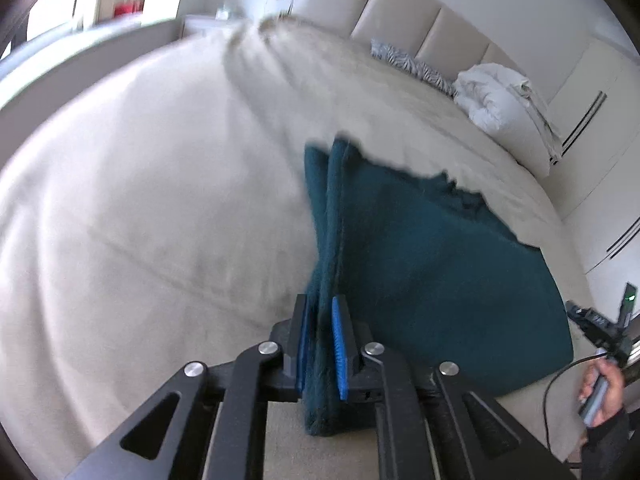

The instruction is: Fold small clothes

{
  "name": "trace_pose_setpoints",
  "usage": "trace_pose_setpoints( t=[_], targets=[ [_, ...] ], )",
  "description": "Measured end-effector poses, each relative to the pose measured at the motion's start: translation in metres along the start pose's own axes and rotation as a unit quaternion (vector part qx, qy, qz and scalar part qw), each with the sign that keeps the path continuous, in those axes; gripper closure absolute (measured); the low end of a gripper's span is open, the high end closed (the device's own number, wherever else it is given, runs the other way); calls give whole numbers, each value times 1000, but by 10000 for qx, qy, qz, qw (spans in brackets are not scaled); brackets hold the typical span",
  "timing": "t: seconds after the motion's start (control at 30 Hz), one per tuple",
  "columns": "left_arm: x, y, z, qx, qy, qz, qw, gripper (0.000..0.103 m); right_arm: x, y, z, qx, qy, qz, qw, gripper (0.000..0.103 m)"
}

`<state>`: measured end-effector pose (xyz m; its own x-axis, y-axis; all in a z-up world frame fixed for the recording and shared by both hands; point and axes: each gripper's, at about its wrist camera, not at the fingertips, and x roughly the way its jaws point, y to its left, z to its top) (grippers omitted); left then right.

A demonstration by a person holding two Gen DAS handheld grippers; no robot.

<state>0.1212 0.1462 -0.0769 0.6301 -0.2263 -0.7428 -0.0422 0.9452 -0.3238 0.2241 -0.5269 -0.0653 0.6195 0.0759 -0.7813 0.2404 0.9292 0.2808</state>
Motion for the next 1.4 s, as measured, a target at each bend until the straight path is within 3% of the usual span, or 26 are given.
trace_pose_setpoints(
  t=[0.07,0.1,0.13,0.23,0.3,0.37,0.47,0.6,0.73,0.87,0.93,1.03,1.13,1.27,1.33,1.4],
  targets=[
    [-5,-17,11,233,-159,-56,9996,89,-13,5,7,184,-223,281,9992,65],
    [-4,-25,16,311,-194,-85,9993,83,-15,12,9,230,-251,537,9980,48],
    [3,-39,23,418,-222,-132,9988,78,-15,22,12,257,-252,834,9959,43],
    [29,-72,37,843,-284,-122,9960,72,6,65,19,336,79,2090,9773,43],
    [54,-89,44,1038,-180,-107,9944,72,32,87,21,629,398,2671,9608,43],
    [80,-102,52,1332,-167,140,9908,72,62,109,21,849,638,3073,9457,43],
    [113,-100,63,1381,-20,462,9893,72,103,129,17,1097,1047,3254,9333,43],
    [134,-85,74,1247,-39,409,9913,72,134,117,19,1445,969,3168,9324,63],
    [145,-73,83,961,-91,239,9950,71,144,62,30,2238,656,2988,9254,73],
    [152,-61,90,665,-35,-46,9978,71,141,5,32,2855,307,2984,9102,81],
    [150,-58,93,577,16,-146,9982,71,126,-12,36,2745,73,2458,9296,81],
    [130,-61,89,564,38,-60,9984,71,102,-28,35,2799,-30,2093,9369,77],
    [87,-72,60,582,12,-429,9974,69,68,-12,23,2404,11,2363,9415,76],
    [51,-98,-3,922,223,-748,9927,60,44,56,-29,1885,654,3431,9179,70],
    [47,-107,-27,1081,372,-685,9911,59,47,94,-61,1598,1072,3666,9103,56],
    [52,-106,-43,1136,523,-495,9909,59,60,129,-97,1395,1646,3853,8972,56]
  ],
)
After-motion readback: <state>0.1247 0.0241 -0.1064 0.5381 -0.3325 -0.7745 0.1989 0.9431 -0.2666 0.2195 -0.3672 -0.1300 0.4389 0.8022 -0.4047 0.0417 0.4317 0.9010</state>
